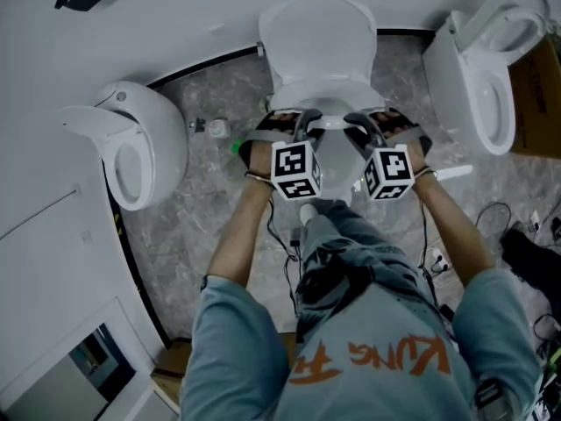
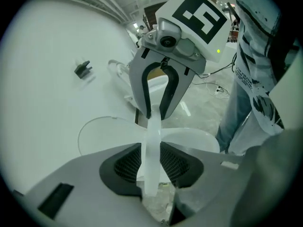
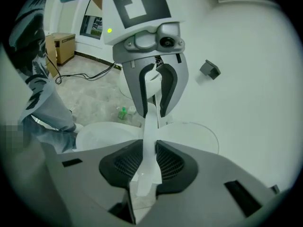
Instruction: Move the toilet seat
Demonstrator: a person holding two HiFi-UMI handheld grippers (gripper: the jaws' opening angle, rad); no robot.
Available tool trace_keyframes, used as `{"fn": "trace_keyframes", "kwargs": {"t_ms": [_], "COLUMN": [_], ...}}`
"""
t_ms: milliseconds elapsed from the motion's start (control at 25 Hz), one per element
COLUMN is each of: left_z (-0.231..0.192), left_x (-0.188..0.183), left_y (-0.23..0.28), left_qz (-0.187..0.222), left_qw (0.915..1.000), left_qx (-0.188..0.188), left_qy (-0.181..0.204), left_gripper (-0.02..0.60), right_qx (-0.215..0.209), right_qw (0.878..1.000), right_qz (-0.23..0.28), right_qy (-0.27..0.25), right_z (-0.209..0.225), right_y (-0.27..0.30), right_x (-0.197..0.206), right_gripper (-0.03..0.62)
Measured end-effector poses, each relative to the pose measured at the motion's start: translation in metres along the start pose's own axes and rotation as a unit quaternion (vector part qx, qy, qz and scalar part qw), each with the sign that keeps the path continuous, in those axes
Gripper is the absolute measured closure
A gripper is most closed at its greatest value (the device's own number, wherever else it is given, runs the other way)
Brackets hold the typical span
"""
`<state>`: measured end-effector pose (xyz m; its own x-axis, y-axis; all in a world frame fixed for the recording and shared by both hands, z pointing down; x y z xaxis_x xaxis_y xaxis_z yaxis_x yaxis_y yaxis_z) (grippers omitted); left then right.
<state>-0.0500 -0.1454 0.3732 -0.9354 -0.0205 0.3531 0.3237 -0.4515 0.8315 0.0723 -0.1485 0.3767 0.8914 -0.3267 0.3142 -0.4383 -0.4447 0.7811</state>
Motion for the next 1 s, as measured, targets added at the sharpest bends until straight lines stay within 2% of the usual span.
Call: {"fn": "trace_keyframes", "kwargs": {"t_ms": [120, 400, 600, 760, 920, 1000], "left_z": [-0.022, -0.073, -0.109, -0.134, -0.159, -0.171], "left_x": [-0.003, -0.006, -0.014, -0.013, 0.001, 0.002], "left_y": [0.001, 0.013, 0.025, 0.035, 0.048, 0.055], "left_qz": [-0.010, -0.027, -0.051, -0.058, -0.039, -0.044], "left_qw": [0.9994, 0.9949, 0.9874, 0.9856, 0.9832, 0.9811], "left_qx": [-0.032, -0.095, -0.145, -0.148, -0.137, -0.144], "left_qy": [-0.004, -0.024, -0.039, -0.058, -0.115, -0.121], "left_gripper": [0.495, 0.506, 0.506, 0.506, 0.503, 0.502], "right_qx": [0.022, 0.057, 0.096, 0.117, 0.120, 0.119], "right_qw": [1.000, 0.998, 0.995, 0.992, 0.990, 0.990], "right_qz": [0.001, -0.011, -0.026, -0.031, -0.030, -0.028], "right_qy": [0.000, 0.002, 0.023, 0.041, 0.062, 0.071], "right_z": [0.027, 0.082, 0.115, 0.135, 0.158, 0.169], "right_y": [0.003, 0.018, 0.036, 0.049, 0.064, 0.072], "right_x": [0.002, 0.008, 0.013, 0.016, 0.019, 0.023], "right_gripper": [0.511, 0.521, 0.520, 0.526, 0.523, 0.522]}}
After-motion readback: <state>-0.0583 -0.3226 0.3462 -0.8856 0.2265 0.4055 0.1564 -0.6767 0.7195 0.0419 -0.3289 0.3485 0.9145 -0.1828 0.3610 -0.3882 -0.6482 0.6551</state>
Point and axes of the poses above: the fingertips, and each gripper's own axes: y forward along the fingers, z to its right, x out of its underside, the point moved 10 cm from there along -y, backward along the fingers, and after that the axes turned 4 degrees about -z, right-handed, at the moved point
